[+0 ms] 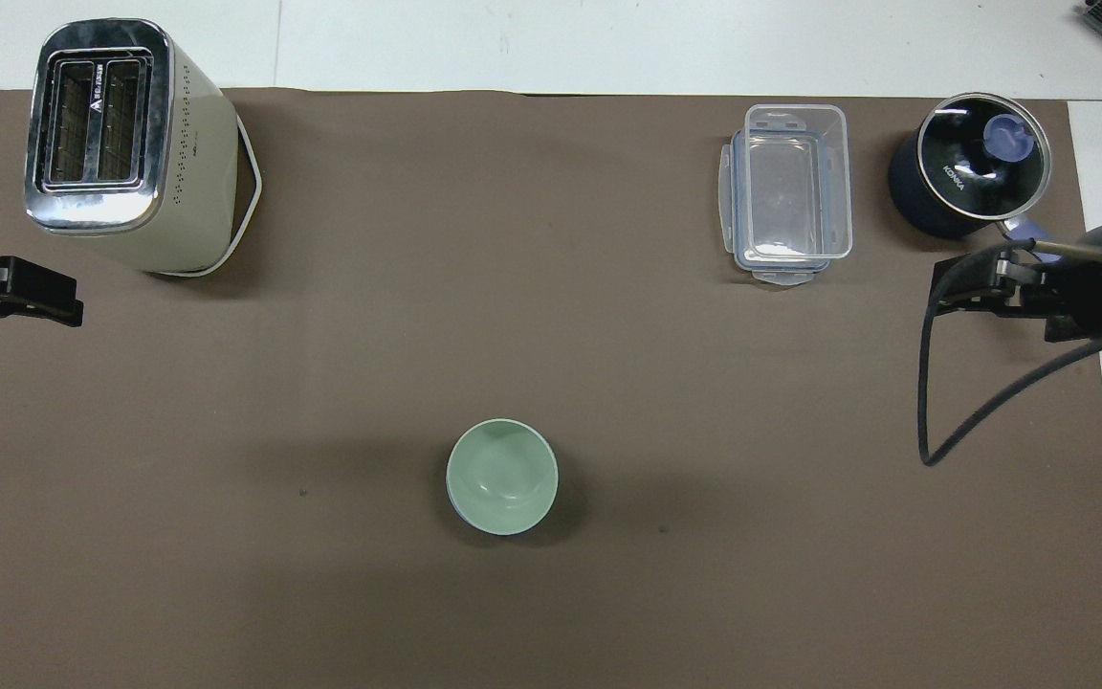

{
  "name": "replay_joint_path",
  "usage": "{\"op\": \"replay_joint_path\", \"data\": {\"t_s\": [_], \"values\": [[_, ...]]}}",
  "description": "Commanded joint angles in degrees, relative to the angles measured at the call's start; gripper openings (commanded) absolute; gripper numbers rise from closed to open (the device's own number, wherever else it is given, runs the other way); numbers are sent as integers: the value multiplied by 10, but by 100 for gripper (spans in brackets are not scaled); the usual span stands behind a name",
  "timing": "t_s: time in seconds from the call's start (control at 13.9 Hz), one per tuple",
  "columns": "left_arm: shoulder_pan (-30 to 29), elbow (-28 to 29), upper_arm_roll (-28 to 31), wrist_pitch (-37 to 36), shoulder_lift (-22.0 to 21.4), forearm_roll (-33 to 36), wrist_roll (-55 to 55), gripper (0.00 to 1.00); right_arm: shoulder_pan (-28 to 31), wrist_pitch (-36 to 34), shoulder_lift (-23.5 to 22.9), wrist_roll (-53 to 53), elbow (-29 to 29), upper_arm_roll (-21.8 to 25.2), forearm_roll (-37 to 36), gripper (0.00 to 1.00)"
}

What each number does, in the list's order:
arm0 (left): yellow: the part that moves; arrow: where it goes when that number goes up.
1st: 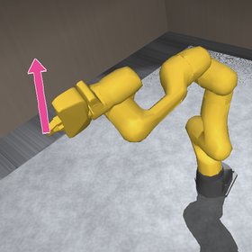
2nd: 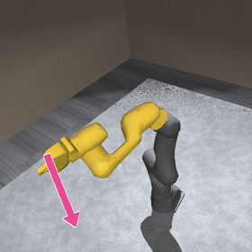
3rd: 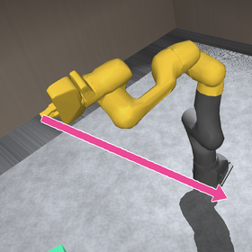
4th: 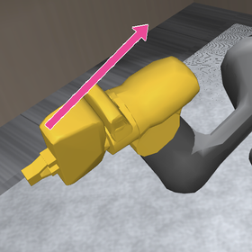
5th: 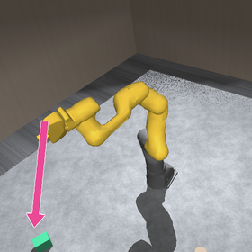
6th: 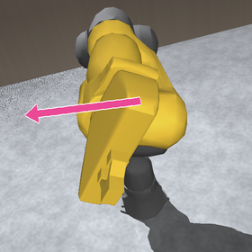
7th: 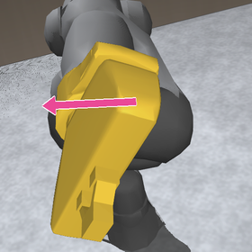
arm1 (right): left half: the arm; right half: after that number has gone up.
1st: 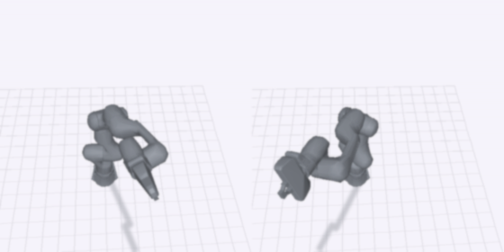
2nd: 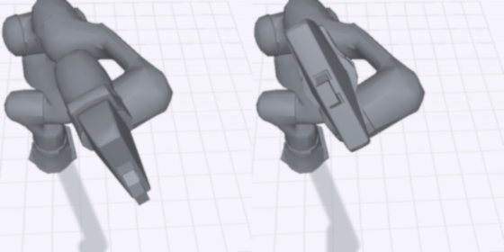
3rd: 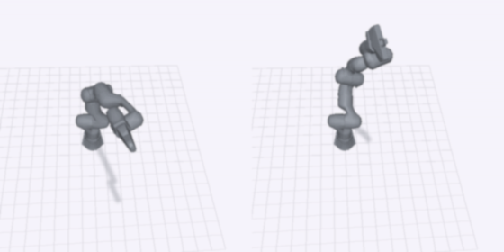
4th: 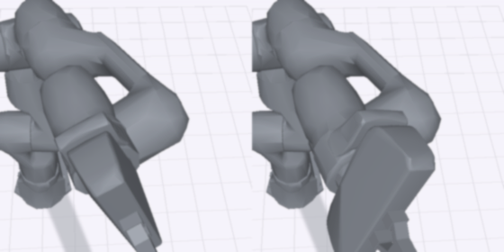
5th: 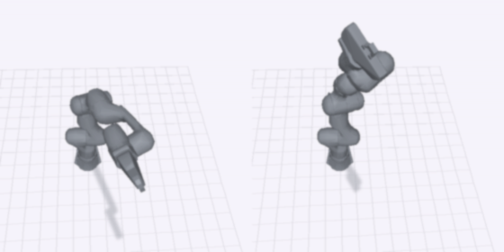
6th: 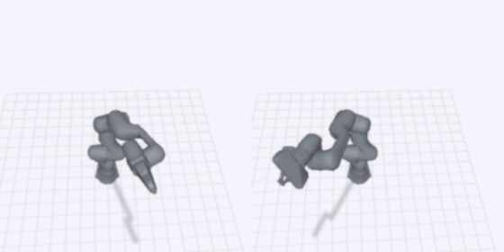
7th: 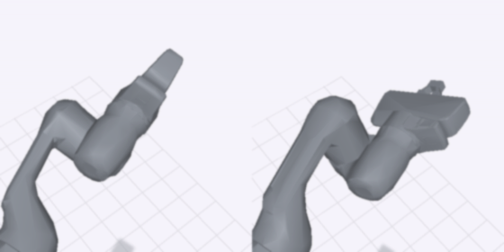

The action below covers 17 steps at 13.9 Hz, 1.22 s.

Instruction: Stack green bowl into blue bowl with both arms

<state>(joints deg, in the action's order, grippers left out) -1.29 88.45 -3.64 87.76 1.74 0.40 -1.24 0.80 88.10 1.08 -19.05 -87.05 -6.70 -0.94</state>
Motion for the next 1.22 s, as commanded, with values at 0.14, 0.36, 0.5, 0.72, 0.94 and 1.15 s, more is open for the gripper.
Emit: {"op": "replay_joint_path", "data": {"t_s": [0.14, 0.36, 0.5, 0.72, 0.94, 1.15], "values": [[-9, -12, -6, -13, 5, 4, 4, 100, 10, -51, -30, 25, 56, -9, -20, 100], [-9, -12, -6, -13, 5, 4, 4, 100, 10, -44, -30, 26, 52, -8, -9, 100], [-9, -12, -6, -13, 5, 4, 4, 100, 10, -44, -27, 26, 47, -8, 1, 100], [-9, -12, -6, -13, 5, 4, 4, 100, 13, -49, -22, 27, 39, -7, 2, 100], [-9, -12, -6, -13, 5, 4, 4, 100, 17, -46, -15, 38, 28, -7, 2, 100], [-9, -12, -6, -13, 5, 4, 4, 100, 17, -43, -8, 39, 14, -7, 2, 100]]}}
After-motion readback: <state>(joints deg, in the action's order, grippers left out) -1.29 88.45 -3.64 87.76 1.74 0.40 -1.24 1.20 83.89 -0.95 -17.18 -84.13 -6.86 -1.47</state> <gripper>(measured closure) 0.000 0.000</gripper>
